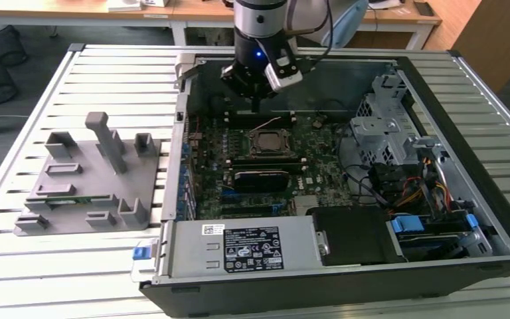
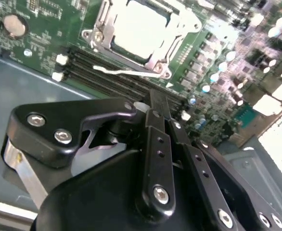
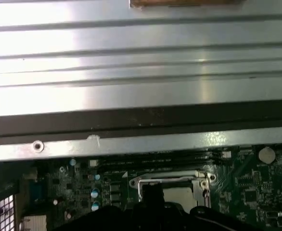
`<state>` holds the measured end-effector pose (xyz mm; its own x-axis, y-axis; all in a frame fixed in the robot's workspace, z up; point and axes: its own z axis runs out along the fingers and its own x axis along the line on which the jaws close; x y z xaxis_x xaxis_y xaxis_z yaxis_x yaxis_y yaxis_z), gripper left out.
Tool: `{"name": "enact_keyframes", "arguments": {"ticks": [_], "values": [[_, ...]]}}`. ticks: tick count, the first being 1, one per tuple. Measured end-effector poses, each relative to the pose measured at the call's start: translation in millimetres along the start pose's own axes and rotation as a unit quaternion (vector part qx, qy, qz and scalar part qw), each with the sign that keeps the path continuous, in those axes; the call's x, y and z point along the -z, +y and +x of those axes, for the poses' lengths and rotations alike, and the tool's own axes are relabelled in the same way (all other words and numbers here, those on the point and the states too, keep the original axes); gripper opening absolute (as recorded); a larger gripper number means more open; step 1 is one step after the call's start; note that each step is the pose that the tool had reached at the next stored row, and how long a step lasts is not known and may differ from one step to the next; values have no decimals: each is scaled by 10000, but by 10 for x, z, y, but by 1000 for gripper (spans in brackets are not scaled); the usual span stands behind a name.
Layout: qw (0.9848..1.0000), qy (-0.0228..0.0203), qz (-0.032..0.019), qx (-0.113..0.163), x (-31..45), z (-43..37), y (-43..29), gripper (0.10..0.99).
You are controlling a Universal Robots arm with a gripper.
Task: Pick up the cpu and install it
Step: 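Install the first cpu locking lever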
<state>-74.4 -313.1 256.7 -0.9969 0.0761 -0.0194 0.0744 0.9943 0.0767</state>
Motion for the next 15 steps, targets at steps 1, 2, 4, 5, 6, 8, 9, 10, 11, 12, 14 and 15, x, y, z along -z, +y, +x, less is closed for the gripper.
{"name": "enact_keyframes", "arguments": {"ticks": [1, 2, 4, 5, 6, 8, 9, 10, 11, 12, 14, 15], "values": [[10000, 0, -7, 0, -6, -2, -4, 106], [10000, 0, -7, 0, -11, -3, -11, 106], [10000, 0, -8, 0, -23, -6, -20, 106], [10000, 1, -7, 0, -30, -13, -20, 106], [10000, 1, -7, 0, -37, -27, -20, 106], [10000, 1, -7, 3, -50, -58, -18, 106], [10000, 1, -7, 4, -54, -64, -18, 106], [10000, 2, -6, 3, -58, -73, -18, 106], [10000, 1, -6, 3, -62, -79, -18, 106], [10000, 1, -7, 3, -67, -85, -18, 106], [10000, 1, -7, 4, -79, -104, -17, 106], [10000, 1, -7, 4, -86, -112, -17, 106]]}}
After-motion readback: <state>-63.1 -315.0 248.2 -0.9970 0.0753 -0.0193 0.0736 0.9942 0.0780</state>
